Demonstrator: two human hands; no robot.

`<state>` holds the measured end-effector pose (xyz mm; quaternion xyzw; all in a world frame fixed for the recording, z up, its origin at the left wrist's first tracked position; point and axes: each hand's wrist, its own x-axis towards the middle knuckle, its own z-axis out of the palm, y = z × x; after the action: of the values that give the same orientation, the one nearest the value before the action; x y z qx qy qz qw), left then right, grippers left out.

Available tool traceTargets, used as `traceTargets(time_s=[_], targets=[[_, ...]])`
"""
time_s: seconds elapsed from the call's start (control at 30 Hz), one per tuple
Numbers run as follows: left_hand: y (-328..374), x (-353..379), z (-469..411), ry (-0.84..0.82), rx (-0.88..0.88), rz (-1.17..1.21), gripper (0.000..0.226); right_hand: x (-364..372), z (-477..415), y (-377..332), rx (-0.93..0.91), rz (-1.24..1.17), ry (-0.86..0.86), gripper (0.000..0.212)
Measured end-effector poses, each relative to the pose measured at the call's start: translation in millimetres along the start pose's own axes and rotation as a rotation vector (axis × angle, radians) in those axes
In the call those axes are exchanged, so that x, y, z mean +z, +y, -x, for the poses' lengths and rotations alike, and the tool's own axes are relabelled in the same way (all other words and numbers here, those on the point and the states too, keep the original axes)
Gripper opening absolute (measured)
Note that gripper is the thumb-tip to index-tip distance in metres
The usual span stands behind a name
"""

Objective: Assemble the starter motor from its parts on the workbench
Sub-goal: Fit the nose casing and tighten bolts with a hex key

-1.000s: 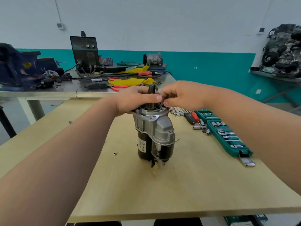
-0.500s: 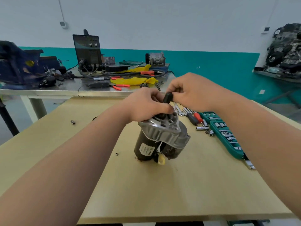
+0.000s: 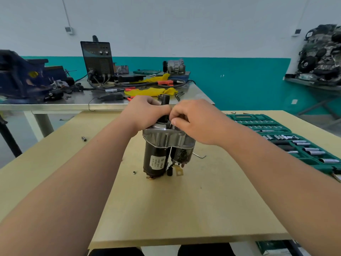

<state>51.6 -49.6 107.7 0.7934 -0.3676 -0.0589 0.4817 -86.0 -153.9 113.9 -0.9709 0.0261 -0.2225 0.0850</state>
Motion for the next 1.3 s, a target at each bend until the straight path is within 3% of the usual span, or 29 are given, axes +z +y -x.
traceTargets(time_s=[0.2,0.6,0.8,0.93,1.07,1.17,1.3], targets=[[-5,-5,0,-0.016,-0.005,0.048,0.030,-22,-16,-10,-0.147,0.170,-0.188,0.015],[-11,-3,9,0.231,-0.096,0.073,0.032,-21,-36,-44,0.128,0.251,-0.225,0.020],[-6,-6,16,0.238,-0.151,-0.051,0.046,-19,-47,-59,0.211,0.445,-0.262,0.028],[-2,-1,14,0.249,-0.201,-0.139,0.069,-16,-50,-65,0.257,0.490,-0.253,0.026],[1,1,14,0.243,-0.178,-0.108,0.037,-18,-50,-55,0.267,0.424,-0.312,0.024],[-3,-4,16,0.232,-0.147,-0.031,0.038,-22,-47,-46,0.170,0.413,-0.284,0.029],[-11,-12,17,0.180,-0.077,0.043,0.037,-27,-46,-34,-0.029,0.305,-0.246,0.019]])
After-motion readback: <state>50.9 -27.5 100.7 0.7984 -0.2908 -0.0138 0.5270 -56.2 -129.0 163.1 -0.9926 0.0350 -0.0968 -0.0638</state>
